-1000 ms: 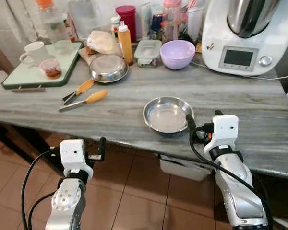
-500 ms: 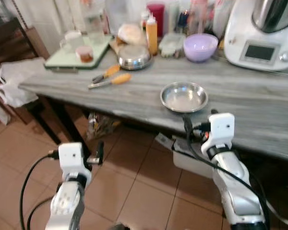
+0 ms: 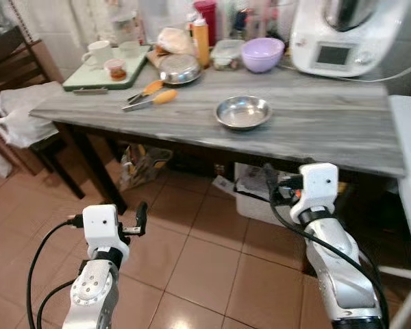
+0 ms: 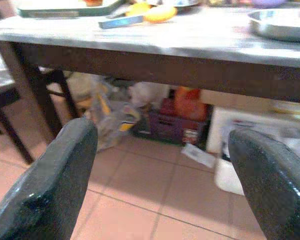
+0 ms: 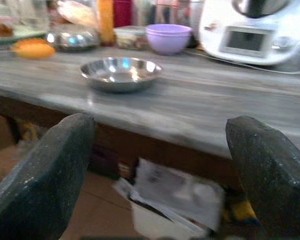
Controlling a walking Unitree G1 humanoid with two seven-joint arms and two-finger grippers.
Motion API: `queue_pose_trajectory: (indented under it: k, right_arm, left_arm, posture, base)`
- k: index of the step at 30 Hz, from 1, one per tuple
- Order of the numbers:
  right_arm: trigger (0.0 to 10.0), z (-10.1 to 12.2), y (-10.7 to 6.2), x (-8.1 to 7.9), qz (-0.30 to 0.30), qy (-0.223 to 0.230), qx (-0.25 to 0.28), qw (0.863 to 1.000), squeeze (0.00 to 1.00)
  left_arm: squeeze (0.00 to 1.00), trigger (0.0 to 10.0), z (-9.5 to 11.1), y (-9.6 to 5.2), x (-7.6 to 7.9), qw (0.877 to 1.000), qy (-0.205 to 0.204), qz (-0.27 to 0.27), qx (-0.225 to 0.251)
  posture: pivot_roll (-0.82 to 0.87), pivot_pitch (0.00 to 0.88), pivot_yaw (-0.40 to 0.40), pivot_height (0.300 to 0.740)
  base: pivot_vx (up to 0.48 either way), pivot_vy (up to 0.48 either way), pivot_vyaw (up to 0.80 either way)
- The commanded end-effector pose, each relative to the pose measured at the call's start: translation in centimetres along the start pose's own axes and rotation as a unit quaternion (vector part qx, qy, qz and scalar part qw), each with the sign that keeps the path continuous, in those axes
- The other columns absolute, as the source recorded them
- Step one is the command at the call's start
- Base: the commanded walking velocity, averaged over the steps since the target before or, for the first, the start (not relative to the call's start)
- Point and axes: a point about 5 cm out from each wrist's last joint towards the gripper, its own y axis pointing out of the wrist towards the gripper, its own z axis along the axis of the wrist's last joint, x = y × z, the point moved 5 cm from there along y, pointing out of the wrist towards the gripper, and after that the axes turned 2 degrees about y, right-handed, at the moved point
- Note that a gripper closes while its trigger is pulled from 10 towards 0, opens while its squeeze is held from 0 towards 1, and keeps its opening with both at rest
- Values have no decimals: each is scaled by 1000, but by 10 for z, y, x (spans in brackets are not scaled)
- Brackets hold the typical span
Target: Setting the table
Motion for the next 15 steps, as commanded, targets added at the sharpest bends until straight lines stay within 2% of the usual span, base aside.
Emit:
queue_pose_trajectory:
  k: [1,7,15]
  right_arm:
    - [10000,2,2,-9,9,9,3,1000,0]
    - [10000,1,2,-11,13,8,0,1000,0]
    - [10000,-2,3,-11,9,9,-6,1000,0]
  left_arm:
    - [0,10000,-6,-4,-9,1000,9,9,-11]
    - [0,10000,-6,-4,-9,1000,9,9,-11]
    - [0,10000,-7,-4,-8,1000,13,6,-13]
  posture:
    - [-151,62,90,740]
    - [-152,66,90,740]
    - [-151,69,93,740]
  base:
    - [-334,0,0]
    - [-333,0,0]
    - [-327,0,-623]
